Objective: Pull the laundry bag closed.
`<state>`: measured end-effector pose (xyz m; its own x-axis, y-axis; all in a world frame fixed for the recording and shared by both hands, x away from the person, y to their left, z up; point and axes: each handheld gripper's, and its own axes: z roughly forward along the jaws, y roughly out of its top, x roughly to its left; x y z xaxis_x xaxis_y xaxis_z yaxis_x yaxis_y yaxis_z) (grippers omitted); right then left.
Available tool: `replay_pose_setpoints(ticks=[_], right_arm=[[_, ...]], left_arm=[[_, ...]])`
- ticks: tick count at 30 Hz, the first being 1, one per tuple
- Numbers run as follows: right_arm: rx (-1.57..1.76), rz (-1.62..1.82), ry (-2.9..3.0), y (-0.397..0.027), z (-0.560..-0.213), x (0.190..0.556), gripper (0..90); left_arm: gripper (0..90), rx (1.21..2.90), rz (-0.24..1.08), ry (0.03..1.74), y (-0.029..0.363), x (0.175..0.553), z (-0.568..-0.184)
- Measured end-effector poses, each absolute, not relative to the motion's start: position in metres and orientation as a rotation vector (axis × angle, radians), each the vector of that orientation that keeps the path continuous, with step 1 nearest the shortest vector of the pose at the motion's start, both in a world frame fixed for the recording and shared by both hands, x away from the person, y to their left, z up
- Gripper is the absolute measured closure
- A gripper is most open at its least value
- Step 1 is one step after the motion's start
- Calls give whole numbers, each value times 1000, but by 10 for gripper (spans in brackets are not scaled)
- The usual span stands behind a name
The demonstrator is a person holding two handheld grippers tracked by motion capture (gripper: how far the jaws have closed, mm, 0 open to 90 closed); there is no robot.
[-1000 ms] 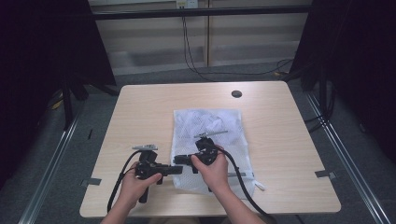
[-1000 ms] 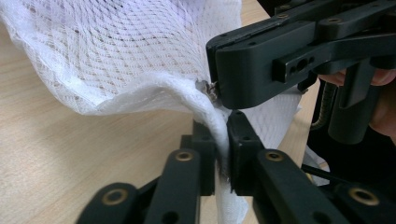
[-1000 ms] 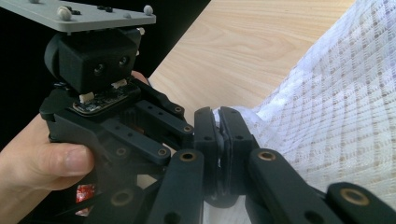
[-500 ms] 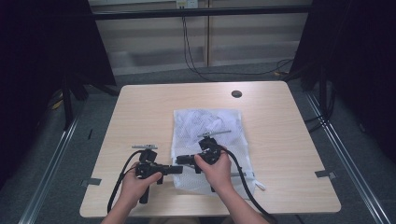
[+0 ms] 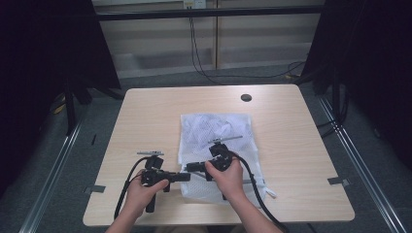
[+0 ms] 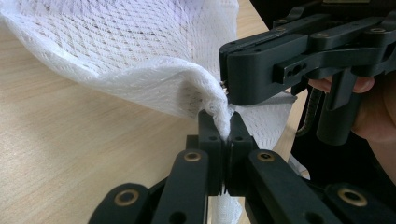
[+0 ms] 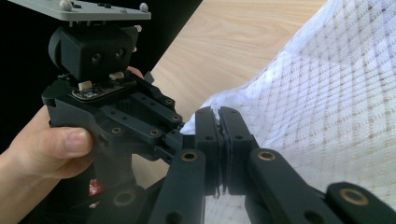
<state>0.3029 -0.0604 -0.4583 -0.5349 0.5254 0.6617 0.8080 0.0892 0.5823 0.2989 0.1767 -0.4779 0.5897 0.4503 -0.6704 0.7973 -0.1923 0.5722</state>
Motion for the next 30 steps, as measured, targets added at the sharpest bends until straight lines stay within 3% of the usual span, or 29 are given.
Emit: replay_pose_setpoints(ticks=[30], right_arm=[[-1382,-1393,-2093,-80,-460,304,874]], left_arm=[[886,1822,-440,1028,183,300,-474]])
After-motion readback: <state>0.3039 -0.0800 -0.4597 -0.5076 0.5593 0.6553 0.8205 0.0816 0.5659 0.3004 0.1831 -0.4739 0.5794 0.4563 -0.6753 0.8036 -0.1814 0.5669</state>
